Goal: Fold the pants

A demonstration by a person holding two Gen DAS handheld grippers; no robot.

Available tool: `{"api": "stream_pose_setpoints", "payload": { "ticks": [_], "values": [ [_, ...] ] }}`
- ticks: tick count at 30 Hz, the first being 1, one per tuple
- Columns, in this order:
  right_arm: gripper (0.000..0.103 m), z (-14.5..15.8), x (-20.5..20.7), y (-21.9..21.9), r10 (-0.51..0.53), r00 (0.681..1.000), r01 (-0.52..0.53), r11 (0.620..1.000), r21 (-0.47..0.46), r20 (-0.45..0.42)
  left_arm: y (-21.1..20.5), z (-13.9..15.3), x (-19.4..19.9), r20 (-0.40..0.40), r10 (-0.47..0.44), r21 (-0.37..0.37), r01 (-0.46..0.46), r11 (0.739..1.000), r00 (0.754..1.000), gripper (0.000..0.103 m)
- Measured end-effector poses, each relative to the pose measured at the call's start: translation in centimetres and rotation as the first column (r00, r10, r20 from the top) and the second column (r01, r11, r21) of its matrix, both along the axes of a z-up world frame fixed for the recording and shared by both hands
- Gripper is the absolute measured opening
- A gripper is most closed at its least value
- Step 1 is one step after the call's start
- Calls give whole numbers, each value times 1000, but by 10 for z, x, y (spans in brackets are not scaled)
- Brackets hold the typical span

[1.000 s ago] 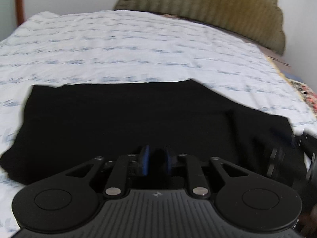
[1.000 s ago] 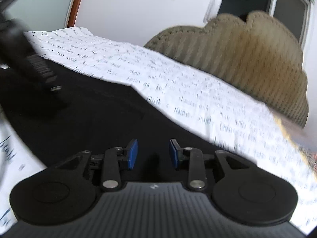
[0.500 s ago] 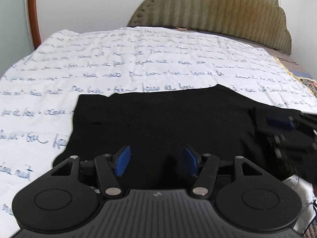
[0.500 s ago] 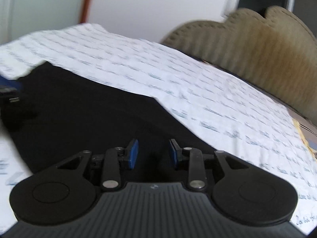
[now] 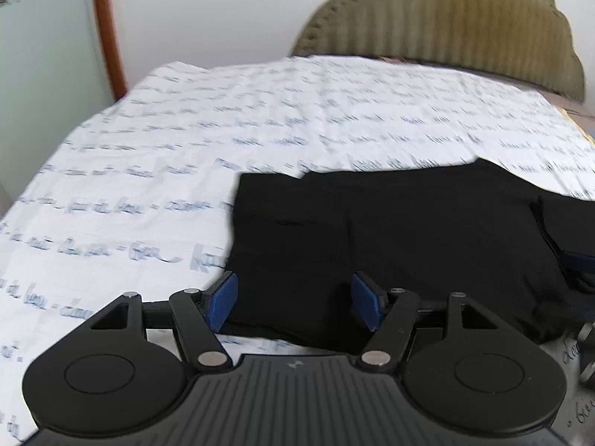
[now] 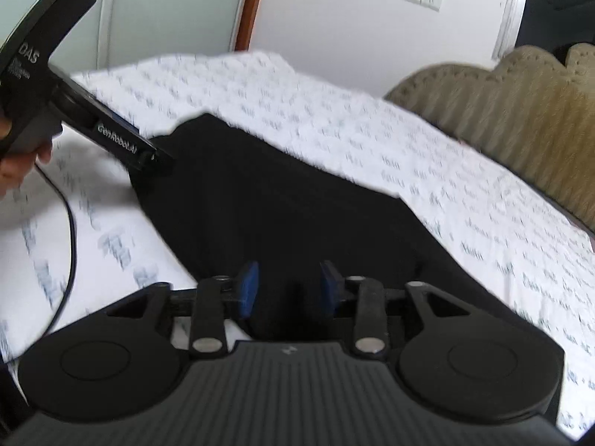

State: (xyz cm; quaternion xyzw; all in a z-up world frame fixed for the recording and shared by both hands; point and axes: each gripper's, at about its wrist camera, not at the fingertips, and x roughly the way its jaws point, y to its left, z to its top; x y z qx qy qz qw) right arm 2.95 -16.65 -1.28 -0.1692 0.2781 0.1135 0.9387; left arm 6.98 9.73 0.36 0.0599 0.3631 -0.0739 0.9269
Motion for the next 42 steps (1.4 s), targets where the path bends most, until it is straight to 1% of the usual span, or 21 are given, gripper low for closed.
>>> {"api": "stream_pose_setpoints", "payload": {
  "ticks": [1, 4, 6, 7, 9, 12, 14, 15, 17, 19, 21, 24, 27, 30, 31, 32, 34, 36, 37, 38, 42],
  "values": [
    [55, -3, 4, 5, 6, 1000, -6, 1000, -15, 6, 4, 2, 1, 7, 15, 7, -15, 1000, 1000, 67],
    [52, -28, 11, 18, 30, 997, -35, 995, -89, -64, 20, 5, 0, 16, 53, 27, -53, 998, 998, 67],
    [50, -26, 12, 17, 19, 998, -23, 996, -88, -53, 32, 8, 0, 17, 76, 13, -76, 997, 997, 67],
    [50, -21, 12, 19, 9, 999, -12, 996, -83, -40, 37, 8, 2, 13, 84, -1, -84, 996, 996, 70],
    [50, -10, 6, 27, 16, 999, -12, 994, -109, 35, 48, 9, 5, 1, 99, -40, -99, 994, 995, 76],
    [50, -7, 1, 58, 99, 984, -62, 971, -233, 149, 57, 9, 10, -20, 110, -67, -111, 991, 994, 77],
    [50, -13, 2, 84, 186, 970, -132, 944, -302, 159, 58, 8, 12, -33, 113, -60, -115, 992, 993, 81],
    [50, -19, 2, 97, 226, 962, -163, 926, -339, 155, 58, 8, 11, -32, 112, -46, -113, 992, 993, 86],
    [50, -33, 1, 122, 308, 939, -218, 875, -433, 150, 55, 8, 9, -17, 113, -7, -113, 994, 993, 87],
    [50, -44, 1, 142, 357, 923, -240, 824, -513, 142, 54, 8, 8, -7, 123, 30, -122, 992, 992, 88],
    [50, -56, 4, 156, 384, 915, -247, 778, -578, 126, 58, 9, 10, -8, 137, 28, -137, 990, 991, 88],
    [50, -72, 13, 171, 396, 910, -225, 721, -656, 124, 72, 10, 17, -71, 143, -57, -147, 988, 987, 88],
    [50, -76, 20, 177, 400, 907, -212, 707, -675, 134, 83, 6, 23, -145, 120, -174, -145, 974, 982, 88],
    [49, -81, 25, 185, 420, 893, -190, 678, -710, 162, 95, -1, 31, -221, 103, -300, -168, 939, 970, 88],
    [40, -84, 28, 188, 431, 887, -189, 667, -721, 167, 98, -4, 34, -244, 97, -340, -179, 923, 965, 88],
    [34, -87, 31, 192, 443, 882, -195, 653, -732, 160, 102, -8, 36, -269, 91, -383, -193, 903, 959, 88],
    [14, -93, 36, 196, 461, 876, -209, 629, -749, 142, 111, -15, 43, -322, 73, -471, -227, 853, 944, 88],
    [10, -101, 40, 200, 470, 873, -218, 611, -761, 128, 114, -23, 49, -363, 34, -539, -239, 808, 931, 88],
    [9, -101, 41, 201, 469, 872, -215, 619, -755, 137, 114, -27, 52, -381, 17, -562, -247, 790, 924, 88],
    [9, -98, 42, 199, 462, 875, -218, 643, -735, 145, 114, -30, 55, -394, 8, -581, -256, 772, 919, 88],
    [7, -69, 54, 186, 394, 906, -254, 798, -547, 153, 111, -37, 66, -412, -18, -646, -278, 711, 911, 92]
  ]
}}
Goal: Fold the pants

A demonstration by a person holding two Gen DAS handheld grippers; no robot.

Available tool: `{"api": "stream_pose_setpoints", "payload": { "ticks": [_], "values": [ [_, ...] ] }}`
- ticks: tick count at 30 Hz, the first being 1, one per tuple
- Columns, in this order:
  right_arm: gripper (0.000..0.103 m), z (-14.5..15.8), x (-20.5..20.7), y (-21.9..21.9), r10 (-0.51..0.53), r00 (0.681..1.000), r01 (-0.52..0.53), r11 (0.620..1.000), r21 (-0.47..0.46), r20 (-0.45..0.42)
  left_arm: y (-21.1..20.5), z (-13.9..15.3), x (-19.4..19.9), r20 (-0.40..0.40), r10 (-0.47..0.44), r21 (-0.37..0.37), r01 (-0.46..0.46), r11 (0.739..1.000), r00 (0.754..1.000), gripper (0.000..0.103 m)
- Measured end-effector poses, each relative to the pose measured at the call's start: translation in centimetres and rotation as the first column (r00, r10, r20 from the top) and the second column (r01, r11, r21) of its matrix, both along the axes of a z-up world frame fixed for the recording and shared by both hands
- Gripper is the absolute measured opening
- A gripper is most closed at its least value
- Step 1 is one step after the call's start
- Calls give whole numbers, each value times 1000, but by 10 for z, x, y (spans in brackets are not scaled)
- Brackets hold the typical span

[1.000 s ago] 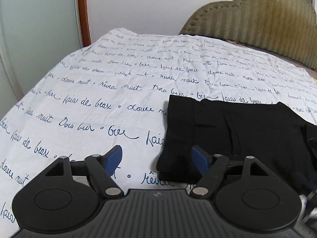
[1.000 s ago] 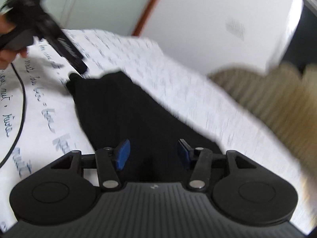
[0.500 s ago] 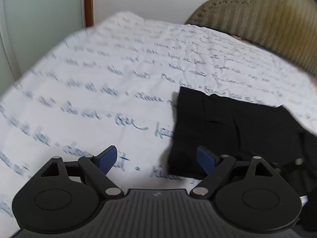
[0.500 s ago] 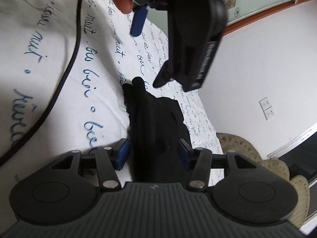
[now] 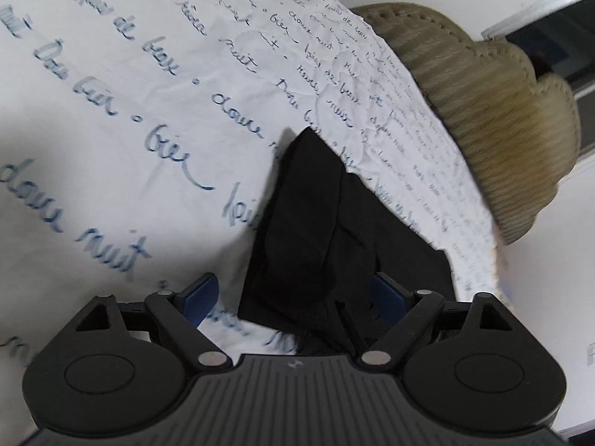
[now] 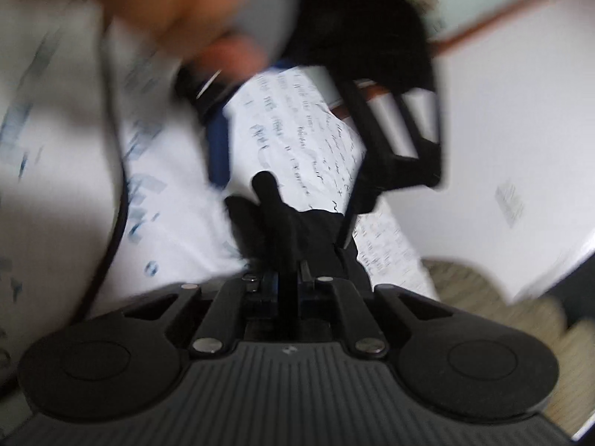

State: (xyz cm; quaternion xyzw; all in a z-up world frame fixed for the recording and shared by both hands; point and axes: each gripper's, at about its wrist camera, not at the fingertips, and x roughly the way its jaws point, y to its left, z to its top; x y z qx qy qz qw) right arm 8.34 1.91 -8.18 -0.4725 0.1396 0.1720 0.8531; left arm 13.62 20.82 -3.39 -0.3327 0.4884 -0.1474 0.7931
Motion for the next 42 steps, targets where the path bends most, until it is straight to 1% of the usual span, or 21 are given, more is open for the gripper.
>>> {"api": "stream_pose_setpoints", "payload": {
  "ticks": [3, 7, 9, 12, 13, 14, 15, 16, 18, 19, 21, 22, 24, 25, 26, 27, 28, 32, 37, 39, 42],
  "values": [
    [7, 24, 10, -15, -25, 998, 36, 986, 163, -66, -3, -7, 12, -19, 8, -93, -10, 996, 1000, 94],
    [7, 47, 18, -33, -46, 990, 87, 942, 324, -133, -10, -16, 31, -62, 34, -188, -45, 981, 997, 94],
    [7, 54, 18, -41, -46, 986, 103, 920, 378, -157, -15, -18, 41, -70, 39, -192, -51, 980, 997, 94],
    [7, 60, 22, -43, -46, 984, 115, 904, 412, -174, -23, -17, 52, -57, 47, -175, -56, 983, 997, 93],
    [7, 60, 21, -44, -47, 984, 115, 904, 411, -172, -25, -16, 54, -48, 51, -173, -58, 983, 998, 89],
    [7, 58, 19, -45, -49, 984, 115, 907, 406, -169, -26, -14, 55, -33, 54, -168, -59, 984, 998, 80],
    [7, 57, 18, -44, -51, 985, 114, 910, 399, -166, -29, -12, 56, -20, 47, -152, -49, 987, 999, 56],
    [7, 53, 18, -43, -52, 985, 113, 912, 394, -163, -32, -11, 57, -20, 38, -124, -40, 991, 999, 43],
    [8, 49, 15, -41, -57, 986, 115, 916, 384, -160, -35, -10, 58, -18, 32, -71, -33, 997, 999, 37],
    [8, 48, 17, -43, -58, 985, 116, 918, 380, -160, -34, -10, 57, -11, 29, -58, -30, 998, 1000, 31],
    [9, 49, 15, -46, -58, 983, 123, 911, 394, -173, -33, -12, 56, -4, 34, -59, -34, 998, 999, 26],
    [17, 48, 14, -48, -59, 982, 128, 908, 399, -180, -31, -12, 55, 0, 36, -62, -36, 997, 999, 24],
    [35, 47, 9, -51, -69, 982, 133, 916, 378, -176, -31, -11, 53, 14, 33, -50, -32, 998, 999, 22],
    [43, 47, 2, -53, -79, 985, 129, 925, 356, -151, -32, -10, 52, 24, 30, -40, -29, 999, 999, 22],
    [46, 46, -6, -55, -88, 988, 127, 935, 332, -128, -32, -8, 49, 34, 27, -28, -26, 999, 999, 22],
    [54, 44, -12, -58, -101, 989, 131, 944, 302, -111, -33, -6, 48, 42, 25, -16, -24, 1000, 999, 22],
    [59, 41, -19, -62, -114, 988, 137, 952, 273, -101, -35, -4, 47, 51, 23, -7, -23, 1000, 998, 22],
    [59, 24, -36, -77, -178, 980, 191, 966, 176, -88, -38, 5, 45, 67, 24, 7, -25, 1000, 997, 22],
    [62, 5, -50, -82, -235, 972, 236, 970, 66, -24, -37, 16, 43, 64, 33, -27, -32, 999, 997, 20],
    [62, 1, -51, -81, -235, 972, 235, 970, 59, -14, -41, 21, 42, 74, 28, -15, -27, 1000, 997, 20],
    [68, 1, -52, -72, -208, 978, 207, 976, 72, 12, -47, 24, 41, 85, 20, 26, -22, 999, 996, 19]
  ]
}}
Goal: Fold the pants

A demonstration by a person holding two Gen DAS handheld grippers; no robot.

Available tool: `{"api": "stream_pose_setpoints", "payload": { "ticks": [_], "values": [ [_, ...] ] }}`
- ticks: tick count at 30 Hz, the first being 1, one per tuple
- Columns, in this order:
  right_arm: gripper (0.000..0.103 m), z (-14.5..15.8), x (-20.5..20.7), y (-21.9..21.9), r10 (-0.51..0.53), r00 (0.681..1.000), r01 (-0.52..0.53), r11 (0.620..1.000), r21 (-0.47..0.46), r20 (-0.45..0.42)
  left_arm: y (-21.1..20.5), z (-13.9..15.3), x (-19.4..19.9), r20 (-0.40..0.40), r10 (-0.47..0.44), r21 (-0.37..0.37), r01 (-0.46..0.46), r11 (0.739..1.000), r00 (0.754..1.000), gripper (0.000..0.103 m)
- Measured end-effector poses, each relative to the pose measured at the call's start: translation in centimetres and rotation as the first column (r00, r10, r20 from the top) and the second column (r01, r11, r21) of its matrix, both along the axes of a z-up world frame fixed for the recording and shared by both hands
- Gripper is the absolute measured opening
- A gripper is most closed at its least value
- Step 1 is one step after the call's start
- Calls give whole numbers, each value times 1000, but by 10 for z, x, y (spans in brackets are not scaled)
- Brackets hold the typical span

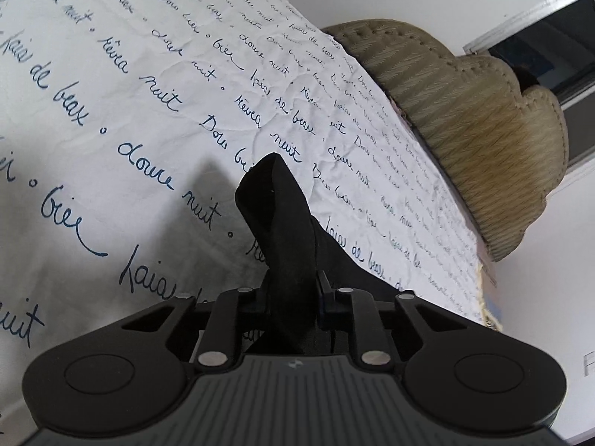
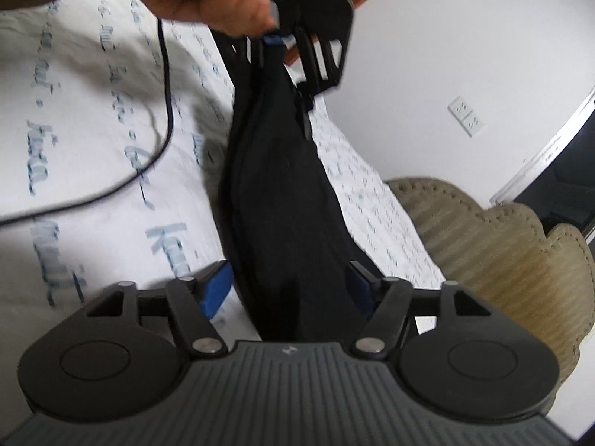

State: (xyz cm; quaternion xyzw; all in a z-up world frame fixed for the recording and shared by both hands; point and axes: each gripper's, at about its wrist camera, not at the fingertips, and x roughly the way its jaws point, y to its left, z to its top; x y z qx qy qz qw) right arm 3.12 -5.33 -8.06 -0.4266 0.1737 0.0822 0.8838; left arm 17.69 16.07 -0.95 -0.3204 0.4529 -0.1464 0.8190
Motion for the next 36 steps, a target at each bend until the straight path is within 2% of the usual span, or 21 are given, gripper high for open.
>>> {"api": "stream_pose_setpoints", "payload": {
  "ticks": [2, 6, 9, 10, 11, 13, 15, 17, 20, 27, 32, 34, 35, 36],
  "values": [
    [68, -4, 4, 7, 16, 1000, -16, 1000, -5, 6, -4, 0, 1, 0, -11, 30, 11, 1000, 1000, 19],
    [77, -7, 11, 21, 49, 998, -50, 999, 21, 29, -1, -5, 5, -18, -17, 27, 18, 999, 1000, 20],
    [74, -6, 25, 26, 15, 998, -17, 999, 38, 53, 3, -13, 10, -57, -13, 7, 14, 1000, 998, 26],
    [60, -7, 30, 27, 3, 998, -5, 999, 37, 57, 5, -17, 11, -68, -7, -10, 6, 1000, 998, 26],
    [52, -8, 34, 27, -6, 999, 4, 999, 38, 51, 7, -20, 12, -77, -4, -19, 3, 1000, 997, 26],
    [25, -9, 39, 29, -6, 999, 5, 999, 46, 35, 9, -23, 11, -74, 2, -33, -4, 999, 997, 22],
    [12, -11, 36, 32, 5, 999, -6, 999, 33, 45, 8, -19, 7, -56, 1, -25, -3, 1000, 998, 19],
    [12, -12, 31, 32, 9, 997, -11, 1000, 20, 73, 6, -12, 4, -38, 2, -20, -3, 1000, 999, 18],
    [11, -4, 30, 26, 7, 997, -12, 998, 67, 75, 2, 1, 0, -18, 6, -13, -6, 1000, 1000, 18],
    [11, 33, 26, -4, -28, 999, 14, 955, 297, 43, -23, 42, -15, 67, 9, 29, -11, 1000, 998, 18],
    [11, 45, 18, -23, -39, 998, 20, 921, 389, 42, -45, 68, -27, 130, -3, 58, -4, 998, 992, 17],
    [22, 50, 17, -32, 18, 1000, -9, 903, 429, -18, -53, 71, -29, 136, -7, 73, -3, 997, 991, 17],
    [27, 54, 15, -37, 76, 995, -37, 889, 457, -67, -56, 71, -29, 135, -8, 83, -3, 997, 991, 17],
    [28, 60, 10, -46, 132, 988, -77, 868, 491, -77, -58, 70, -29, 135, -8, 94, -5, 996, 991, 17]
  ]
}}
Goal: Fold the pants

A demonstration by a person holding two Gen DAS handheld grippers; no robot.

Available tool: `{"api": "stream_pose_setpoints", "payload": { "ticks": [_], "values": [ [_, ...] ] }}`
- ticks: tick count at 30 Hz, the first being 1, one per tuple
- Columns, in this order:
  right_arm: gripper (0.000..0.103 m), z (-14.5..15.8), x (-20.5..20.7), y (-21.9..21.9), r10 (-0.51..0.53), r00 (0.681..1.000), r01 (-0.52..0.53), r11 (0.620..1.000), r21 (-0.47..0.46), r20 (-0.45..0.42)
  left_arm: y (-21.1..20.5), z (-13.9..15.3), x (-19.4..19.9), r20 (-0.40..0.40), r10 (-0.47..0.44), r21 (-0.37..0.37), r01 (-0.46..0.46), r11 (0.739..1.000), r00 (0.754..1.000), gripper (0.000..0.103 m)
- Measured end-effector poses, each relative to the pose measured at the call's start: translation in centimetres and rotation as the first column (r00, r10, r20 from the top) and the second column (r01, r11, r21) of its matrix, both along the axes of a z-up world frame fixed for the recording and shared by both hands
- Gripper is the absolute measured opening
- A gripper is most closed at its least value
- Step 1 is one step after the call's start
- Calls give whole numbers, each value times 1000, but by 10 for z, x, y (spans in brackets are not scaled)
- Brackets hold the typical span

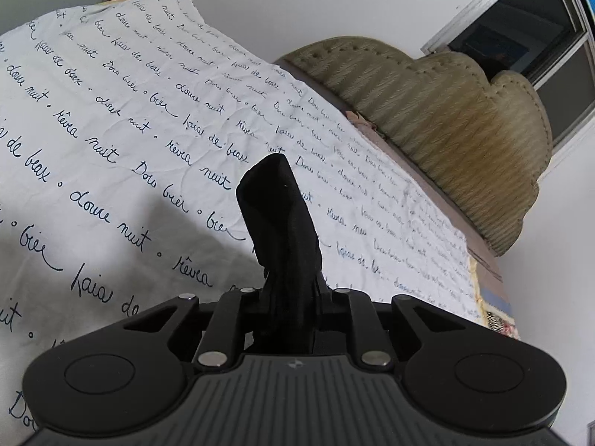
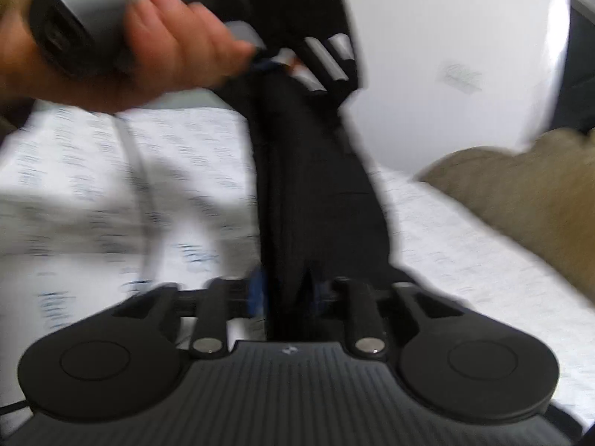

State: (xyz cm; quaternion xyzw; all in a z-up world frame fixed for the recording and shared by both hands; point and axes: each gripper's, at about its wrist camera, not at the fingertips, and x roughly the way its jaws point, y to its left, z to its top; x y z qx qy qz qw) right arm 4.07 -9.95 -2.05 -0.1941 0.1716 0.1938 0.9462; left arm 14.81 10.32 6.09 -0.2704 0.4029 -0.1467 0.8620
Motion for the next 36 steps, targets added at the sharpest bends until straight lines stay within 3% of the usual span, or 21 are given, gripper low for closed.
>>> {"api": "stream_pose_setpoints", "payload": {
  "ticks": [3, 5, 9, 12, 16, 18, 20, 22, 24, 27, 29, 32, 35, 36],
  "values": [
    [28, 23, -9, -38, 2, 1000, -2, 994, 106, -3, 0, -2, 0, -7, 14, 16, -14, 1000, 1000, 16],
    [28, 33, 4, -74, -77, 997, 80, 979, 189, -27, 1, -2, -1, -6, 12, 9, -12, 1000, 1000, 16],
    [20, 23, 71, -130, -305, 941, 328, 929, 172, -149, -3, 3, -6, 14, -10, 22, 10, 1000, 1000, 16],
    [18, 3, 126, -148, -319, 903, 374, 913, 163, -286, -6, 5, -9, 26, -17, 35, 16, 999, 1000, 17],
    [12, -21, 176, -153, -371, 842, 448, 885, 124, -392, -4, 4, -8, 19, -15, 27, 15, 1000, 1000, 16],
    [18, -14, 173, -147, -397, 838, 472, 871, 134, -374, -3, 3, -7, 17, -12, 28, 12, 1000, 1000, 16],
    [24, 1, 142, -129, -361, 884, 419, 893, 163, -297, -1, 1, -6, 6, -11, 16, 11, 1000, 1000, 16],
    [72, 13, 98, -101, -282, 935, 323, 928, 188, -214, -1, 0, -5, -5, -10, 2, 10, 1000, 1000, 16],
    [88, 17, 48, -67, -200, 975, 215, 961, 176, -99, 0, 0, -4, -13, -9, -5, 9, 1000, 1000, 16],
    [88, 11, -3, -20, -132, 991, 131, 987, 96, 1, 3, -2, -3, -37, -4, -30, 3, 1000, 999, 16],
    [88, 0, -18, 7, -131, 990, 129, 991, 30, 61, 4, -2, -3, -50, -2, -47, -1, 999, 999, 16],
    [88, -23, -13, 40, -142, 986, 150, 985, -88, 88, 3, 0, -7, -47, 1, -51, -4, 999, 999, 16],
    [87, -40, 1, 63, -180, 969, 210, 961, -179, 169, 2, 0, -10, -51, 3, -60, -7, 998, 999, 16],
    [76, -42, 5, 67, -184, 964, 220, 957, -188, 191, 0, 0, -11, -50, 4, -59, -7, 998, 999, 16]
  ]
}}
